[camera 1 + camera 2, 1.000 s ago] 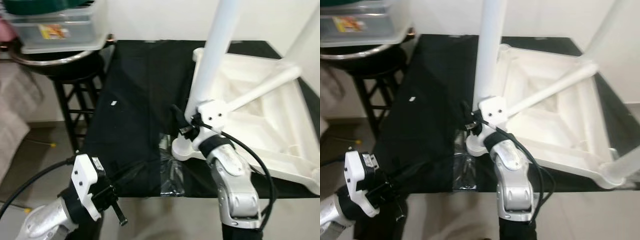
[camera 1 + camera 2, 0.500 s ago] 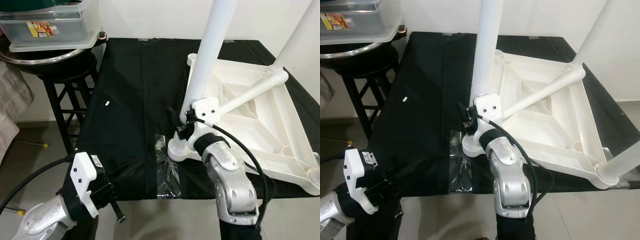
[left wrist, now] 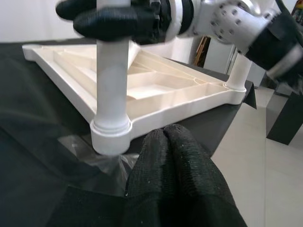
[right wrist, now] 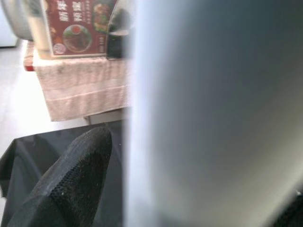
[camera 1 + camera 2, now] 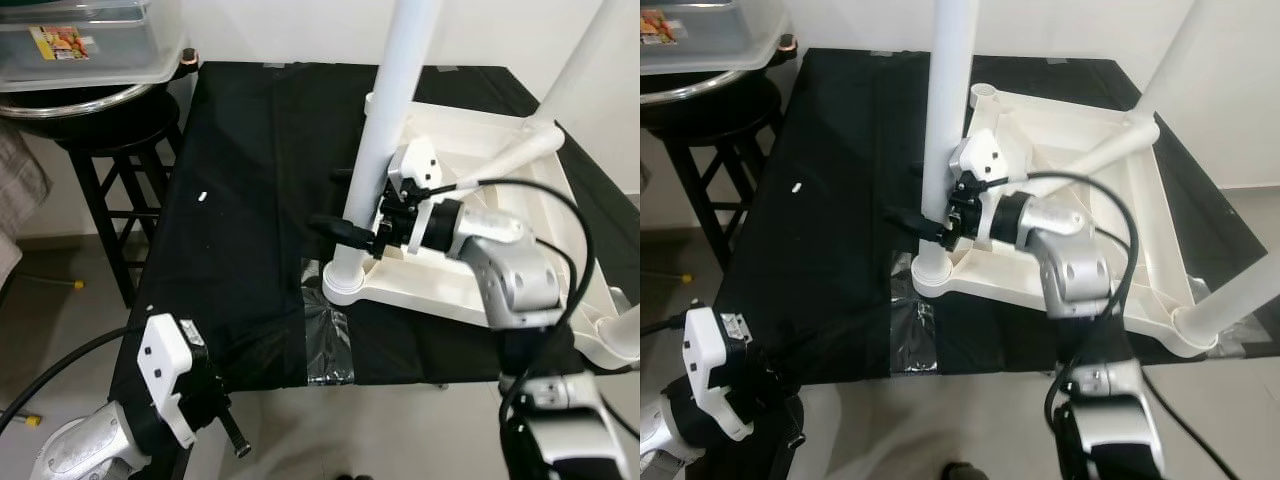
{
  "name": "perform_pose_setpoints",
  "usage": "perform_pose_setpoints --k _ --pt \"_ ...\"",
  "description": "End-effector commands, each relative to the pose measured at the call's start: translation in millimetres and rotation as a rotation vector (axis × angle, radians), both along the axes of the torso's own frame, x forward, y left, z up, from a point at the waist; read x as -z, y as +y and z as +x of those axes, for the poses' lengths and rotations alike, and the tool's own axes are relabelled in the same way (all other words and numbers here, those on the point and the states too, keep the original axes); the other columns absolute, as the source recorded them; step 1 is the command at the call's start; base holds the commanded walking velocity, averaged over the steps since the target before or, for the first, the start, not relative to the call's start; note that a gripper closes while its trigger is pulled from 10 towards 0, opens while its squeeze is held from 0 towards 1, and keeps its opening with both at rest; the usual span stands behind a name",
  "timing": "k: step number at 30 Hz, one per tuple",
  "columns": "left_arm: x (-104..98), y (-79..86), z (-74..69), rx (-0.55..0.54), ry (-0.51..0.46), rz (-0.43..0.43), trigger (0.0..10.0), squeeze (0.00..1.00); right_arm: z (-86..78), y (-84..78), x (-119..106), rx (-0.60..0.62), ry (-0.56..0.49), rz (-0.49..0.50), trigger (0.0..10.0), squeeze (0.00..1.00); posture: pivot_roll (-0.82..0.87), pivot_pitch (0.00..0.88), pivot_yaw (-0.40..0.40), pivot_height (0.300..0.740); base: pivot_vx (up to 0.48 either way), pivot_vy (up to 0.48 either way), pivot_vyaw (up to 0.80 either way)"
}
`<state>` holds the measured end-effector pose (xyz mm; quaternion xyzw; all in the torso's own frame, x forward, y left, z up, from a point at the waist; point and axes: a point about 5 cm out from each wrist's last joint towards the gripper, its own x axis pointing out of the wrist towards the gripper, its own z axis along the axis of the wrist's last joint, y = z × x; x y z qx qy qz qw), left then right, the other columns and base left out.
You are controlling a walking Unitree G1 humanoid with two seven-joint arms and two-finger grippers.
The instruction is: Building children table
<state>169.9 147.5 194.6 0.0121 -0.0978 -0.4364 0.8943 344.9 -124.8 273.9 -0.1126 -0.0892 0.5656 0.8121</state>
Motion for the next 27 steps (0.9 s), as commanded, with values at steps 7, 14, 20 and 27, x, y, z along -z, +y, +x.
perform_pose_setpoints --k 7,14,20,27 --pt "0.2 3.0 -12.7 -0.007 0.038 0.016 10.0 0.0 20.0 1.3 -9.9 -0.102 0.031 0.051 0.0 0.0 0.12 0.276 -0.093 0.74 0.0 0.0 0.0" --pt "-0.1 3.3 -15.4 -0.015 0.046 0.016 10.0 0.0 21.8 -1.9 -6.8 -0.184 0.059 0.034 0.0 0.0 0.12 0.281 -0.097 0.74 0.0 0.0 0.0" --pt "0.1 0.4 -12.5 -0.013 0.033 0.008 10.0 0.0 22.0 -10.1 9.1 -0.02 0.043 0.013 0.0 0.0 0.09 0.258 -0.116 0.74 0.0 0.0 0.0" --pt "1.3 2.1 -7.1 -0.013 0.028 0.001 10.0 0.0 -46.9 18.2 95.8 0.86 0.263 0.139 0.0 0.0 0.06 0.245 -0.088 0.74 0.0 0.0 0.0"
